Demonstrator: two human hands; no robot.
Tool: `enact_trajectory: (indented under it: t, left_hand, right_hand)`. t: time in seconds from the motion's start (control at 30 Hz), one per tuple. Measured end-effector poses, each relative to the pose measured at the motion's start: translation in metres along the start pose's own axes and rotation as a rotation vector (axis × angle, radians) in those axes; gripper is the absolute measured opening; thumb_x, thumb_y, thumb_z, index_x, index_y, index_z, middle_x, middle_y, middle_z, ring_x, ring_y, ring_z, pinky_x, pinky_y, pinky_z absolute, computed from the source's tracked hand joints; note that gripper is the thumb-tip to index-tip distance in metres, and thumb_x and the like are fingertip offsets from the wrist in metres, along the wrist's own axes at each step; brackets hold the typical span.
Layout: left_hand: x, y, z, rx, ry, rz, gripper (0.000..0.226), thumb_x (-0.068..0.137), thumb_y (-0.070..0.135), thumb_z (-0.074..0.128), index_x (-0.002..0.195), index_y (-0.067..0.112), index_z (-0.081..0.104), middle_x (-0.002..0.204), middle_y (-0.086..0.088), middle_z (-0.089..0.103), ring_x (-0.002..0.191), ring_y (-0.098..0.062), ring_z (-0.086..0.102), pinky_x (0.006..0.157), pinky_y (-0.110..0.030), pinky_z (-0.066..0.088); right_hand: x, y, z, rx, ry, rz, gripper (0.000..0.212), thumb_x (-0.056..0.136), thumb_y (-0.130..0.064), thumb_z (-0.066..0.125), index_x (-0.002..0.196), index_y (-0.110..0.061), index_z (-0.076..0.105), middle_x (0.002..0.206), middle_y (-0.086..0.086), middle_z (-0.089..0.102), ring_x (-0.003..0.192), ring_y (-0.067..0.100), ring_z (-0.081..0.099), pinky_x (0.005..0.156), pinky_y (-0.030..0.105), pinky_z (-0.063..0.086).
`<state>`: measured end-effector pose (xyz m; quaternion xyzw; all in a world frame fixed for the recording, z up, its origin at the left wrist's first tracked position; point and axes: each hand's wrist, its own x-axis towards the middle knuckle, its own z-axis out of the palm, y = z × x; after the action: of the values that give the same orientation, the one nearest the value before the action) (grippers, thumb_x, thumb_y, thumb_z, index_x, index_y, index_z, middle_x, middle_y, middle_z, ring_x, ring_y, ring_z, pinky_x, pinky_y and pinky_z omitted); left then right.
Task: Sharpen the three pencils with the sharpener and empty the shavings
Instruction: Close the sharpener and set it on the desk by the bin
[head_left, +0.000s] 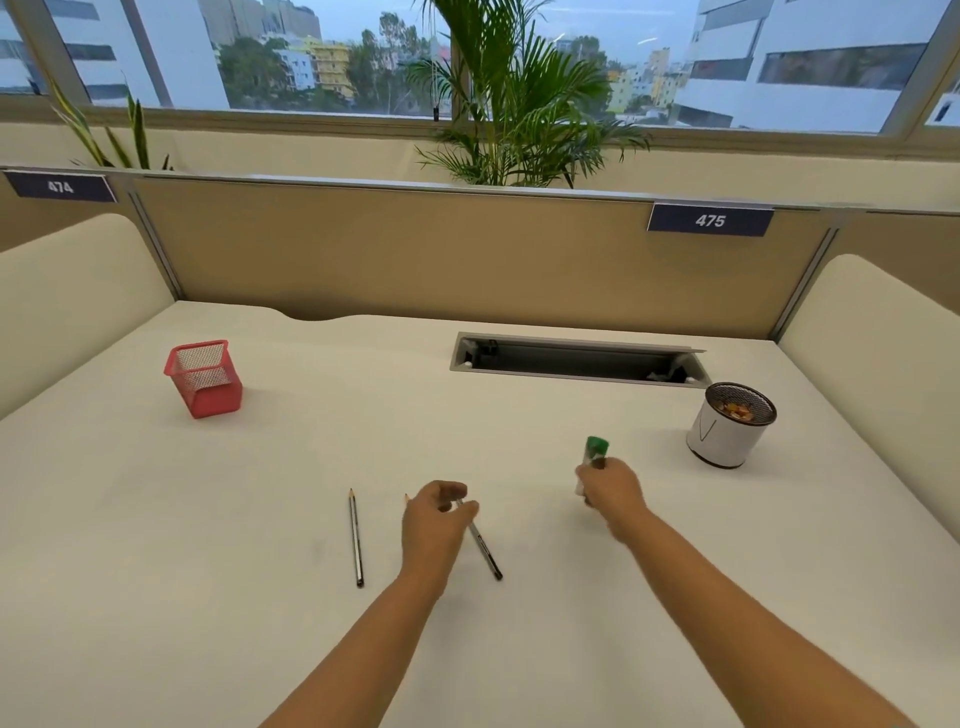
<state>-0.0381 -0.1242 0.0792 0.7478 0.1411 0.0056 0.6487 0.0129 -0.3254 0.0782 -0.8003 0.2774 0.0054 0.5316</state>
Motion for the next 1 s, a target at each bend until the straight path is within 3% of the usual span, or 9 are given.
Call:
enact_trajectory:
  t: [0.1, 0.2, 0.3, 0.5, 0.7, 0.87, 1.0]
  left_hand:
    - [0.01, -0.003, -0.013, 0.008, 0.094, -0.012, 0.015, 0.078, 0.004, 0.063, 0.091, 0.012, 0.063, 0.095, -0.004, 0.066, 0.098, -0.021, 0.06, 0.079, -0.028, 0.042]
    - [0.016, -0.004, -0.021, -0.033, 0.16, -0.017, 0.016, 0.08, 0.0, 0.059, 0.093, 0.009, 0.062, 0.096, -0.007, 0.065, 0.093, -0.021, 0.059, 0.073, -0.024, 0.043]
    - [0.015, -0.007, -0.026, -0.045, 0.23, -0.023, 0.018, 0.081, -0.002, 0.057, 0.097, 0.005, 0.063, 0.094, -0.007, 0.064, 0.088, -0.019, 0.058, 0.067, -0.015, 0.042]
    - [0.007, -0.025, -0.031, -0.033, 0.307, -0.052, 0.011, 0.082, 0.002, 0.058, 0.089, 0.009, 0.063, 0.091, -0.006, 0.066, 0.087, -0.019, 0.059, 0.065, -0.017, 0.04]
    - [-0.002, -0.03, -0.038, -0.073, 0.352, -0.077, 0.018, 0.082, 0.0, 0.056, 0.08, 0.018, 0.06, 0.092, -0.006, 0.068, 0.09, -0.019, 0.06, 0.067, -0.018, 0.041]
    - [-0.003, -0.03, -0.048, -0.087, 0.358, -0.087, 0.014, 0.083, 0.0, 0.054, 0.091, 0.009, 0.061, 0.094, -0.007, 0.068, 0.092, -0.018, 0.059, 0.067, -0.016, 0.04]
    - [0.0, -0.031, -0.055, -0.096, 0.341, -0.093, 0.014, 0.083, 0.0, 0.053, 0.091, 0.007, 0.062, 0.092, -0.007, 0.068, 0.092, -0.017, 0.059, 0.067, -0.016, 0.039]
  right_hand:
    - [0.027, 0.007, -0.022, -0.256, 0.104, -0.064, 0.034, 0.088, -0.014, 0.052, 0.116, 0.004, 0.05, 0.108, 0.021, 0.063, 0.087, 0.034, 0.059, 0.068, 0.033, 0.041]
    - [0.047, 0.014, -0.035, -0.371, 0.135, -0.093, 0.028, 0.088, -0.012, 0.052, 0.11, 0.004, 0.051, 0.107, 0.022, 0.062, 0.081, 0.031, 0.052, 0.066, 0.033, 0.038]
    - [0.062, 0.02, -0.041, -0.492, 0.164, -0.112, 0.025, 0.088, -0.015, 0.052, 0.108, 0.0, 0.053, 0.103, 0.02, 0.063, 0.092, 0.035, 0.059, 0.066, 0.033, 0.041]
    - [0.08, 0.027, -0.042, -0.623, 0.186, -0.18, 0.02, 0.09, -0.012, 0.049, 0.105, 0.0, 0.056, 0.099, 0.019, 0.065, 0.092, 0.034, 0.061, 0.065, 0.033, 0.042]
    - [0.09, 0.029, -0.041, -0.701, 0.162, -0.186, 0.021, 0.092, -0.01, 0.045, 0.105, 0.001, 0.058, 0.096, 0.017, 0.063, 0.089, 0.031, 0.059, 0.064, 0.032, 0.04]
    - [0.084, 0.029, -0.039, -0.737, 0.185, -0.167, 0.027, 0.093, -0.012, 0.043, 0.115, -0.001, 0.054, 0.109, 0.018, 0.061, 0.1, 0.034, 0.058, 0.073, 0.037, 0.046]
    - [0.066, 0.02, -0.032, -0.766, 0.286, -0.241, 0.042, 0.093, -0.02, 0.047, 0.133, -0.006, 0.042, 0.128, 0.018, 0.052, 0.116, 0.034, 0.048, 0.091, 0.042, 0.044]
